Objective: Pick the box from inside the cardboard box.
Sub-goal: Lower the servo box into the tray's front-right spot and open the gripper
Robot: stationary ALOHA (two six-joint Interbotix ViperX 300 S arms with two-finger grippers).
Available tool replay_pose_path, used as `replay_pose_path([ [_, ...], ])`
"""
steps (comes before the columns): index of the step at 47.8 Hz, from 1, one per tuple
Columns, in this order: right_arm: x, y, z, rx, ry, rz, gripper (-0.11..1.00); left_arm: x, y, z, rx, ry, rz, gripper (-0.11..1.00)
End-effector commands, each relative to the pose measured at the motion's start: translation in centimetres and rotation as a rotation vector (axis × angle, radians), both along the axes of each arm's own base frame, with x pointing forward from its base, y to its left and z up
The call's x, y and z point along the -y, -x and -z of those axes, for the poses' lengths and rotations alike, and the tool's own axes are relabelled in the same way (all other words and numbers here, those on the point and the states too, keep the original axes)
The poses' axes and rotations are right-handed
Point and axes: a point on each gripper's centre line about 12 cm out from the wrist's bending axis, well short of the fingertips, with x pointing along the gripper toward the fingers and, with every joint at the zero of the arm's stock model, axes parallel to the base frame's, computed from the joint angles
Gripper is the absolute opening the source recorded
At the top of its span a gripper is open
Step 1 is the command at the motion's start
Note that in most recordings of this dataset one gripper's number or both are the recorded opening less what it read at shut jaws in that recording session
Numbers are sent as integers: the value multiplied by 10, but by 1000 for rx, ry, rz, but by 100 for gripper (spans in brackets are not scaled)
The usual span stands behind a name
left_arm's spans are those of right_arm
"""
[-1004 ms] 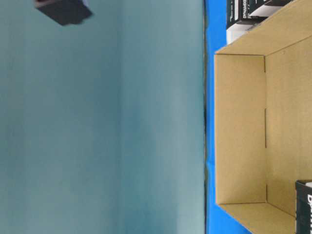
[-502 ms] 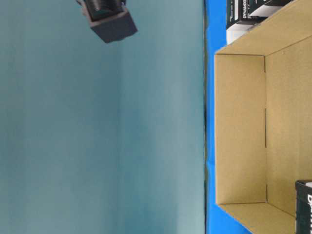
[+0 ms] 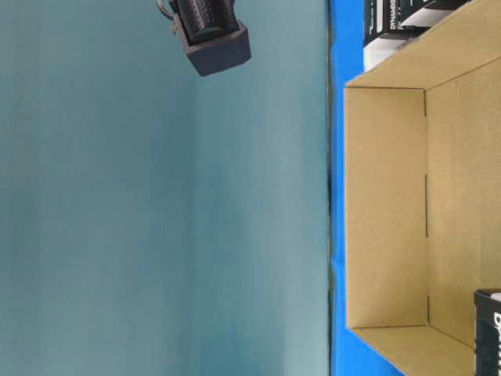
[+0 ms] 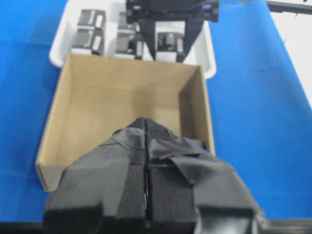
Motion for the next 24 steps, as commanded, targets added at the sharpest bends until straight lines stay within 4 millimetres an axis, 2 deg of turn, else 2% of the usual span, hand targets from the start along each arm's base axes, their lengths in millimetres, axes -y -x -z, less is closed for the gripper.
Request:
replay_pose_path([
  [1, 0, -3, 0, 20, 3, 0, 62, 0, -2, -11, 26, -1, 2, -7],
  [24, -1, -1, 9, -33, 1, 3, 62, 0, -2, -11, 26, -1, 2, -7],
])
